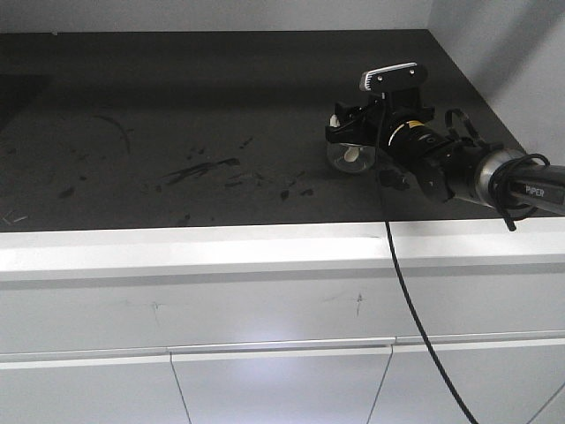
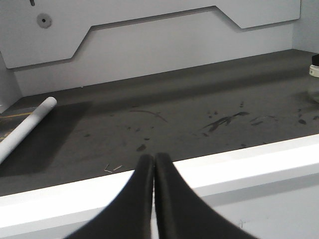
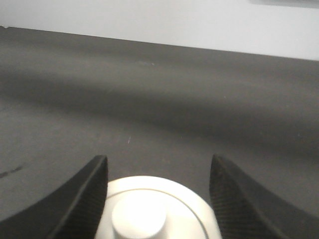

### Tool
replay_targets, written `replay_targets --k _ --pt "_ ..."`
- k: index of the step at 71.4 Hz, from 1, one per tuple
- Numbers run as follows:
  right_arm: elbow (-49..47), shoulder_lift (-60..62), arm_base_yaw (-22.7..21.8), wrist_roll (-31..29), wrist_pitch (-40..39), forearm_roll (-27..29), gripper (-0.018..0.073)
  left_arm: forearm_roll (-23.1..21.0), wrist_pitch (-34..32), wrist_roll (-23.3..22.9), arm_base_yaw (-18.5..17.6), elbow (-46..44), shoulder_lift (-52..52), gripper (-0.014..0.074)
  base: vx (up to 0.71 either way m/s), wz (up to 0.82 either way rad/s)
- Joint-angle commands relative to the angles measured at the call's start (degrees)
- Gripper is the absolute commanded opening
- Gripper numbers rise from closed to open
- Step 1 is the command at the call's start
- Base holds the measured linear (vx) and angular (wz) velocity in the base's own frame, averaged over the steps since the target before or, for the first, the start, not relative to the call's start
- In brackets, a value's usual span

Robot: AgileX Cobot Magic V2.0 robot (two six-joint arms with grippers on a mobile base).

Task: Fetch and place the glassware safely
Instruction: 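Close the right gripper on the white lid of the jar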

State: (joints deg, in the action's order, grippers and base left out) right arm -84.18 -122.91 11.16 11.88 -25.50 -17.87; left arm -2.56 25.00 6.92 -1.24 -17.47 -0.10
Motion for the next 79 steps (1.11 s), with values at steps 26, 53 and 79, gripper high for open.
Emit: replay_targets --k 26,53,79 --pt "-1.76 2.96 -0.02 -0.45 -3.89 -0.62 0.0349 -0.5 -3.73 0.0 -0.24 -1.46 0.67 -0.0007 0.0 0.0" --pt "-1.76 3.15 -0.02 -0.45 -4.03 -0.62 -0.0009 -0.5 -3.73 0.0 -0.24 -1.46 0.67 -0.0007 0.0 0.0" --pt "-1.53 10.05 -0.02 2.26 -0.96 0.87 -0.0004 -0.5 -3.73 0.0 -0.24 -1.46 0.67 -0.0007 0.0 0.0"
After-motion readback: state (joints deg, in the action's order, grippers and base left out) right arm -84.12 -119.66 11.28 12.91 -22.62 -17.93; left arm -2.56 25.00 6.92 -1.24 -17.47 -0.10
